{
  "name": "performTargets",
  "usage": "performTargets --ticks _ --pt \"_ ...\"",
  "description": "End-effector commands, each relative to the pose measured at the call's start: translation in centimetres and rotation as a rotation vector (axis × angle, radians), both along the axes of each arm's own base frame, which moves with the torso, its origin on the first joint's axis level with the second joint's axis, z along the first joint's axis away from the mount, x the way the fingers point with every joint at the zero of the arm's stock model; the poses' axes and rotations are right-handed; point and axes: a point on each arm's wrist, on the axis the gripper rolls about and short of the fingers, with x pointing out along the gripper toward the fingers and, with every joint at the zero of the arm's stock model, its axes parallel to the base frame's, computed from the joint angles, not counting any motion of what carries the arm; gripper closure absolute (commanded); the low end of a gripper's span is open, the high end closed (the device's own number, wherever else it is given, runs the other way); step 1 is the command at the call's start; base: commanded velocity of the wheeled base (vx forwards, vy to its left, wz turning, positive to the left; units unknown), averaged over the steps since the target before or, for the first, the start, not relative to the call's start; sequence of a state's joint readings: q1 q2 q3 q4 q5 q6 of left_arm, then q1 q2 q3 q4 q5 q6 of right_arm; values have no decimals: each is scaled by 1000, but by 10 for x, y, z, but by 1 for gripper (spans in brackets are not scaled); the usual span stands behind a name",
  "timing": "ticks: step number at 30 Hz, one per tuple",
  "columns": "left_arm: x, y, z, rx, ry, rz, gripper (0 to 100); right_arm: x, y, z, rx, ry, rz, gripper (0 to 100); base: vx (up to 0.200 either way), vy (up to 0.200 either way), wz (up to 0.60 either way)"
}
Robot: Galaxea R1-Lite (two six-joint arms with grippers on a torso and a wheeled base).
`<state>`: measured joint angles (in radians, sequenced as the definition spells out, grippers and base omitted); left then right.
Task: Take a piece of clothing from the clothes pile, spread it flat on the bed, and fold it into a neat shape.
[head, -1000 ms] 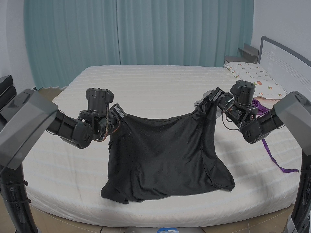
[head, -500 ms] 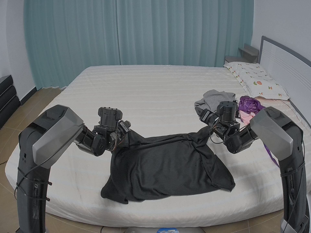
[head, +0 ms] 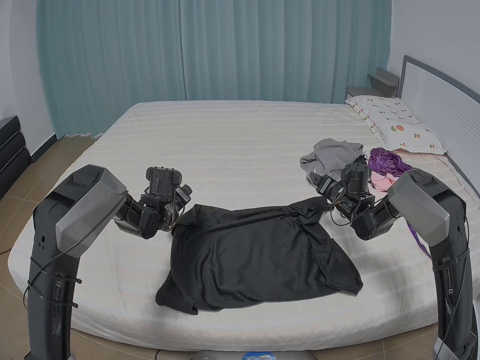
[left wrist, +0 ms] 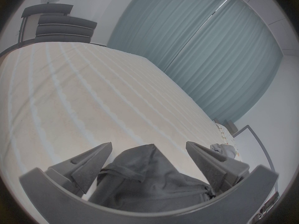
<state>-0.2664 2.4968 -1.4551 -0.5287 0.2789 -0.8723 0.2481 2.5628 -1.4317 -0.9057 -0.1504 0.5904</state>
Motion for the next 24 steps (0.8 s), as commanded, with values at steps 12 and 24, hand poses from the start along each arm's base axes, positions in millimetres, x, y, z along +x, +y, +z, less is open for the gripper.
performTargets --ticks 12,24 --pt "-105 22 9 -157 203 -39 0 -48 14 -51 -211 268 216 0 0 0 0" --pt "-121 28 -3 -251 193 -44 0 -32 26 -59 -267 342 248 0 0 0 0"
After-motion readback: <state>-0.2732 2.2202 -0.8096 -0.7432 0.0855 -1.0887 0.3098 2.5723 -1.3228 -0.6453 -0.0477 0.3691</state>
